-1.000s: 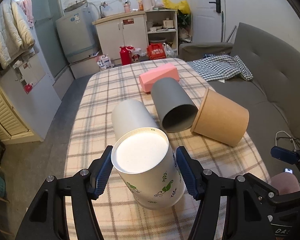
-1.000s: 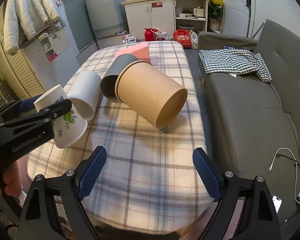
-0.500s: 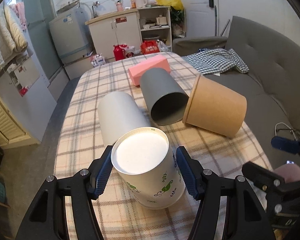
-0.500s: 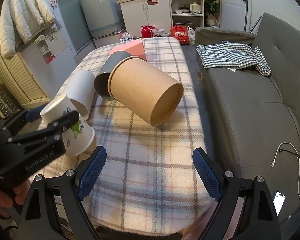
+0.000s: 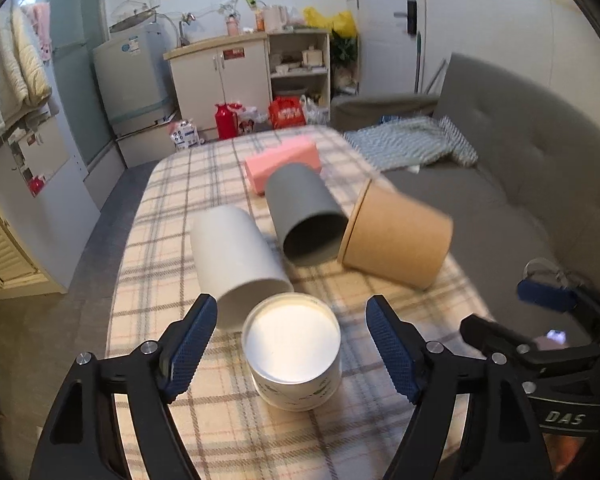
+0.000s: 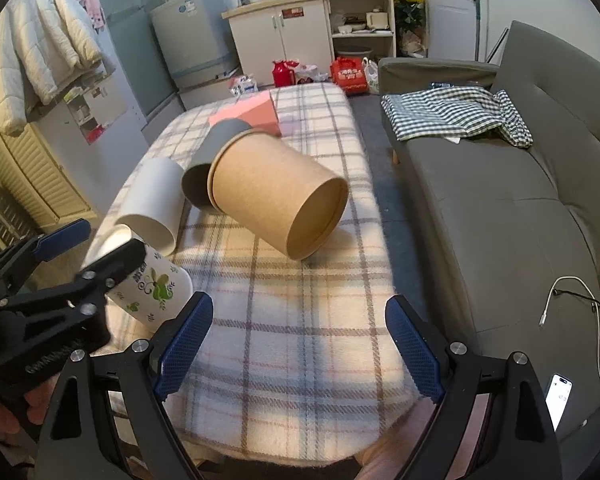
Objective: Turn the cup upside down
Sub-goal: 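Lower the cup rim-down onto the table with the left gripper and open it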
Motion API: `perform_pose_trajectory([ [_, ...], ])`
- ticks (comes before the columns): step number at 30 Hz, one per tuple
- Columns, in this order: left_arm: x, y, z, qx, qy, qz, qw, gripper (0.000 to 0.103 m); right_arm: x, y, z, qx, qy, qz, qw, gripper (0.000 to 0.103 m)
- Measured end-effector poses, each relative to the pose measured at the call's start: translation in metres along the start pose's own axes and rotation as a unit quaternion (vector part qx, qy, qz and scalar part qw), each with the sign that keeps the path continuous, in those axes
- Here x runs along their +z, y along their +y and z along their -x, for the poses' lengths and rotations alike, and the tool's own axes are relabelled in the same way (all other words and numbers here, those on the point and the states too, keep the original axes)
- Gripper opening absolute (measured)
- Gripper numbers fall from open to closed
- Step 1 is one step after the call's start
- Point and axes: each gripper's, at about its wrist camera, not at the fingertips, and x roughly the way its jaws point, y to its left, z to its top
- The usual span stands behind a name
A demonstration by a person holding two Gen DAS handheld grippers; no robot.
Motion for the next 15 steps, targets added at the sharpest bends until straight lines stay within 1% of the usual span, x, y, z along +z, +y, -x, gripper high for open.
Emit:
perform_pose_trajectory([
  [4,0.005,0.010,0.025,-0.003,-0.024,0.014,0.9996,0.080,-0.003,0.007,0.019,-0.001,-0.021,0.003,1.000,0.088],
  [7,0.002,0.020,0.042,-0.007,-0.033,0.025,0.9991,0.080,-0.005,0.019,0.033,-0.005,-0.037,0.012,0.999,0.088],
  [11,-0.013,0.036,0.058,0.002,-0.038,0.033,0.9987,0.082,-0.012,0.037,0.050,-0.004,-0.064,0.028,0.998,0.088],
  [14,-0.032,0.048,0.062,0.012,-0.031,0.037,0.9988,0.084,-0.022,0.051,0.056,-0.006,-0.085,0.044,0.995,0.089],
  [15,-0.039,0.051,0.062,0.012,-0.028,0.041,0.9987,0.089,-0.025,0.055,0.056,-0.006,-0.088,0.049,0.995,0.089],
])
